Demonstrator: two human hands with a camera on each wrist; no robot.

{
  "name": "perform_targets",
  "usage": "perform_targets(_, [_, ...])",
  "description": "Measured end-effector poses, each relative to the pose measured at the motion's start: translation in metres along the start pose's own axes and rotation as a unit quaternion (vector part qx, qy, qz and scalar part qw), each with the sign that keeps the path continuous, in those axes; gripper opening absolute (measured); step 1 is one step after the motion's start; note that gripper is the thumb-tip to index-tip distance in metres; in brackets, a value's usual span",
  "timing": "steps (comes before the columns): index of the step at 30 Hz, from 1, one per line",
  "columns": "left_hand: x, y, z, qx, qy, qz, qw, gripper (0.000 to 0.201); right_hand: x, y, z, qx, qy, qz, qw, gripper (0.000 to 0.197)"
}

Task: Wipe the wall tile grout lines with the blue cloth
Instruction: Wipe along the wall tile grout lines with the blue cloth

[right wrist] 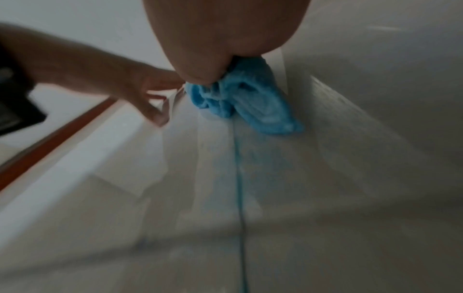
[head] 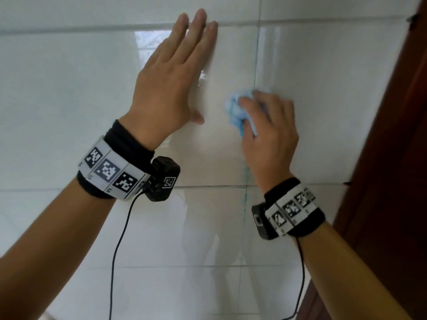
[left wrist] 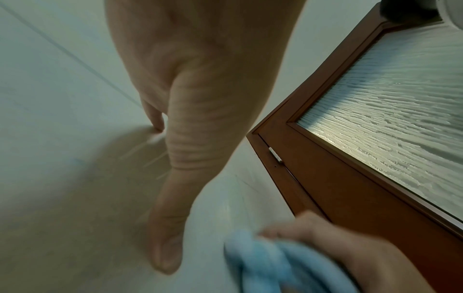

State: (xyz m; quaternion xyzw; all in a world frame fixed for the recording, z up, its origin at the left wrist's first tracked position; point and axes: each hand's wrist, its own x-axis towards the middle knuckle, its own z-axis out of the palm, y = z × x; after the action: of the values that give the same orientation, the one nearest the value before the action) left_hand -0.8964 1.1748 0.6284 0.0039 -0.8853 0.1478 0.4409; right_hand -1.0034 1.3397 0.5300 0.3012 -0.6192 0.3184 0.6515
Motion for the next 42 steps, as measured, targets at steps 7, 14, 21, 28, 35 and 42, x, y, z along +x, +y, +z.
perform_targets(7, [-0.021,0.015,0.002,-0.023,-0.031,0.024,0.999,0.143,-0.123,0.005,-0.025,-0.002,-0.118,-0.021,0.993,0.03])
perform_targets(14, [-0.045,0.03,0.016,-0.008,-0.069,0.028,0.997,0.165,-0.077,0.012,-0.042,-0.023,-0.17,-0.046,0.984,0.03])
perform_targets(21, [-0.048,0.029,0.031,0.014,-0.044,0.015,0.999,0.168,-0.037,0.009,-0.026,-0.003,-0.063,0.07,0.996,0.026])
perform_targets(28, [-0.046,0.023,0.036,-0.007,-0.036,0.018,0.999,0.168,-0.16,0.002,-0.029,-0.005,-0.105,0.012,0.994,0.02])
perform_targets(35, [-0.047,0.027,0.032,-0.017,-0.029,0.004,0.999,0.169,-0.153,0.007,-0.035,-0.009,-0.137,-0.018,0.99,0.026])
perform_targets(42, [-0.047,0.027,0.032,-0.023,-0.034,0.007,0.999,0.167,-0.036,0.002,-0.019,0.011,-0.03,0.081,0.996,0.023])
